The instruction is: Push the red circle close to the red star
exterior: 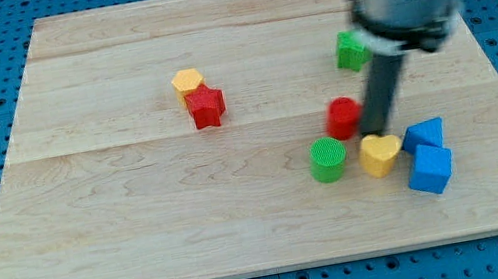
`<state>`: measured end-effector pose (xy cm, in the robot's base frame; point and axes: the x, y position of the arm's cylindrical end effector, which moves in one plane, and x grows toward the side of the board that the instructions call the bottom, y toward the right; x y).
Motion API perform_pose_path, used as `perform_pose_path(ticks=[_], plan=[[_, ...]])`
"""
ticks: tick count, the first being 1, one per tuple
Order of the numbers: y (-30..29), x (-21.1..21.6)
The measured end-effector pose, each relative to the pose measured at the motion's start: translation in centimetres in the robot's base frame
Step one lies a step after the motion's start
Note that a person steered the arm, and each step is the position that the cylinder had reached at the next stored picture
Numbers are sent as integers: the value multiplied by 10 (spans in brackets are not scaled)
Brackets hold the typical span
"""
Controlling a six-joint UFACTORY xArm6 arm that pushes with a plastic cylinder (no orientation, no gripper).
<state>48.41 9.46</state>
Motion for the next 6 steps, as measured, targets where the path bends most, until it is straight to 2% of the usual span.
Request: perform_pose_path(ticks=[1, 2, 3, 4, 5, 6], plan=[[-63, -45], [-94, -79], [-25, -72], [-27, -116], [-86, -122], [-79, -93]])
